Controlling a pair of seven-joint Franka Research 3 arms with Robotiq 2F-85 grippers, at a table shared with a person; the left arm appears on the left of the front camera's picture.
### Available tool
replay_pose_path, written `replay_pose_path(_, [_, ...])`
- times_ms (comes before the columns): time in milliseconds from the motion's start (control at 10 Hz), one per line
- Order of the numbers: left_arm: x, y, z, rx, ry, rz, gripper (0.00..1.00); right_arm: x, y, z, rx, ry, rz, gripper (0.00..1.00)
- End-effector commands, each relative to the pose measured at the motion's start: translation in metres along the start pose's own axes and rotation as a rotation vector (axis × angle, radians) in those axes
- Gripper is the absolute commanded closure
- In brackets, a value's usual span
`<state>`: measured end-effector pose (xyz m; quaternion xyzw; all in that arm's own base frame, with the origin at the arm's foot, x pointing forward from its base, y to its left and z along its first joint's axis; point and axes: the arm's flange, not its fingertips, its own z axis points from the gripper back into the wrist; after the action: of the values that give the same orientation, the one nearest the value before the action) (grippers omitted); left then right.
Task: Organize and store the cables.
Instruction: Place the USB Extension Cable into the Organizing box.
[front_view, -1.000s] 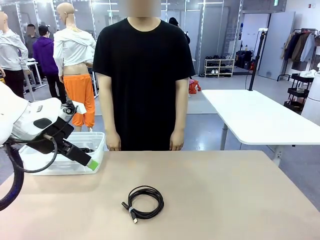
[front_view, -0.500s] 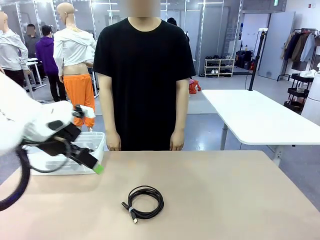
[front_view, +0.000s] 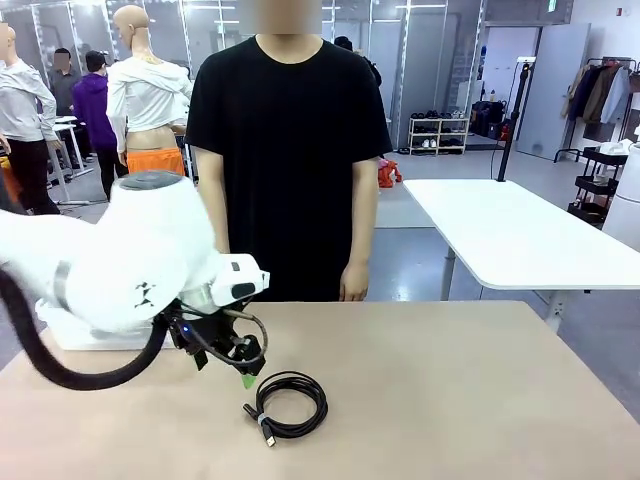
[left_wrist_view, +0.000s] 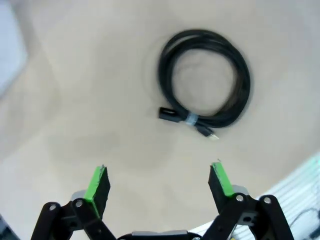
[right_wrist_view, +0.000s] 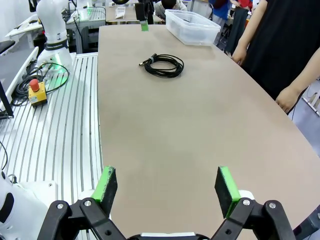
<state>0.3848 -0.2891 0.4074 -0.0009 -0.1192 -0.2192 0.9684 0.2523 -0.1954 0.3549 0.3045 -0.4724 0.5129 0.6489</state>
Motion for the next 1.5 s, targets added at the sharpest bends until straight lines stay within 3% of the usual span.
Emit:
replay_pose_path(0, [0.026,-0.021,-0.023,0.051,0.095,0.151,0.0,0.001,-0.001,0.001,-0.007,-0.004,-0.004,0.0])
replay_pose_path(200, [0.021,-0.024,-0.065,-0.02,0.147,0.306,0.0,0.001,-0.001,0.001,-0.007,-0.004,-0.004,0.0])
replay_pose_path(400, [0.013,-0.024,-0.087,-0.008,0.127,0.427,0.0,0.001,-0.001,0.001,-0.007,-0.004,-0.004,0.0])
replay_pose_path(900, [0.012,-0.017,-0.088,-0.012,0.161,0.503,0.0,0.001,-0.001,0.001,-0.007,-0.004,-0.004,0.0])
replay_pose_path(1100, [0.015,-0.016,-0.086,-0.015,0.131,0.549,0.0,0.001,-0.001,0.001,-0.007,-0.004,-0.004,0.0])
replay_pose_path(1400, [0.02,-0.021,-0.085,-0.001,0.189,0.62,0.0,0.001,-0.001,0.001,-0.007,-0.004,-0.004,0.0])
